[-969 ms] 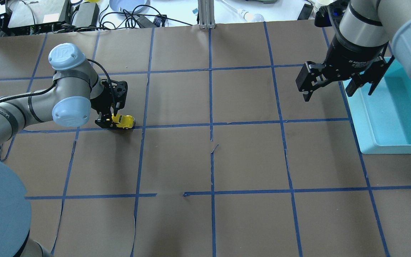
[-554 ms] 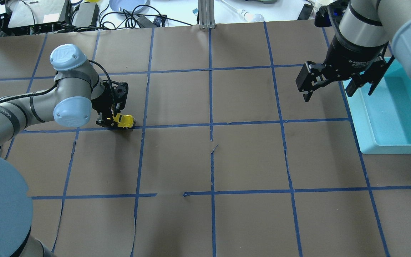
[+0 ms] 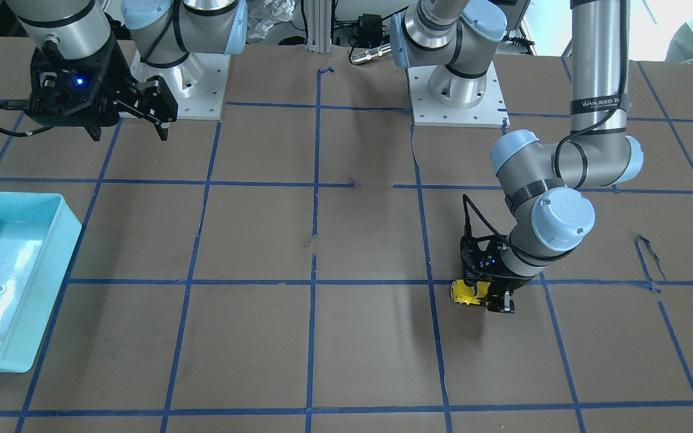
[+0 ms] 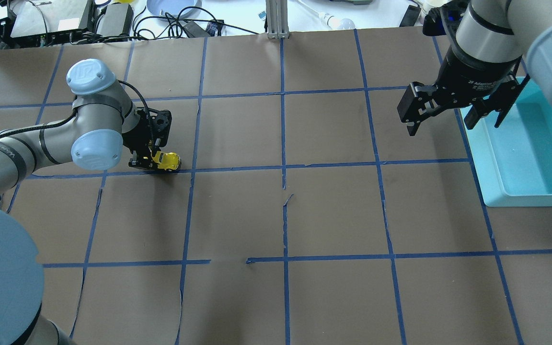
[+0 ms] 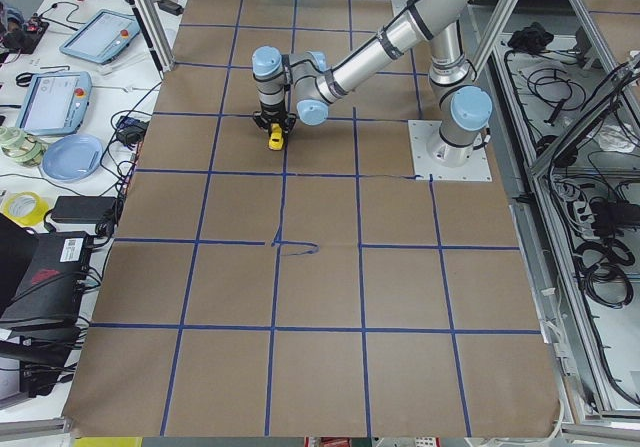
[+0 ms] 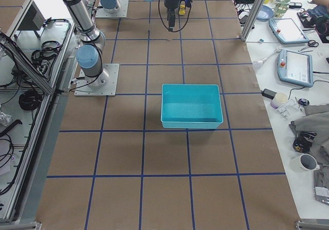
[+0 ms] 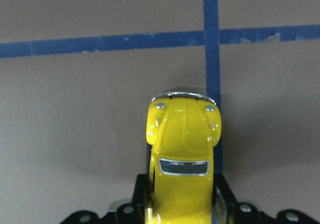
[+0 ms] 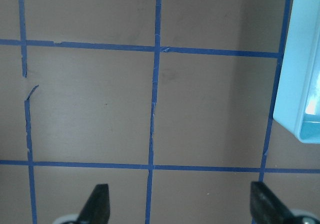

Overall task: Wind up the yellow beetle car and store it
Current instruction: 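Pull the held car backward along the table with the left gripper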

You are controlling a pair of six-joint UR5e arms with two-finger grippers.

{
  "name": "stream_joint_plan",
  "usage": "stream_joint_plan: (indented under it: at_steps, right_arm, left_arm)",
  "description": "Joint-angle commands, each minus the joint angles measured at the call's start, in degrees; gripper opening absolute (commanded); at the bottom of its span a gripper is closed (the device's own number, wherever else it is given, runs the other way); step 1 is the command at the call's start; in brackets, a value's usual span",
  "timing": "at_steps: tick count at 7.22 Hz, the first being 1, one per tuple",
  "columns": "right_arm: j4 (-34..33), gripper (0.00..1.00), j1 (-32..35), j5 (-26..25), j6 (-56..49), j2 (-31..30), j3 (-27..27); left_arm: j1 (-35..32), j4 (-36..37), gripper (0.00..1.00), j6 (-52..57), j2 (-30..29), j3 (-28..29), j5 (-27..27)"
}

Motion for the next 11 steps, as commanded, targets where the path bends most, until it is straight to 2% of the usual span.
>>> stream_joint_plan:
  at_steps: [1, 9, 11]
  right_arm:
    - [-0.1, 1.00, 0.0, 0.0, -0.1, 0.0, 0.0]
    - [0.5, 1.00, 0.0, 0.0, 0.2, 0.0, 0.0]
    - [0.6, 1.00, 0.0, 0.0, 0.3, 0.0, 0.0]
  left_arm:
    - [3.1, 0.5, 0.23, 0.0, 0.1, -0.4, -0.2]
    - [11.7, 0.4, 0.23, 6.9, 0.5, -0.5, 0.2]
    - [12.0, 0.4, 0.24, 7.0, 0.2, -0.5, 0.3]
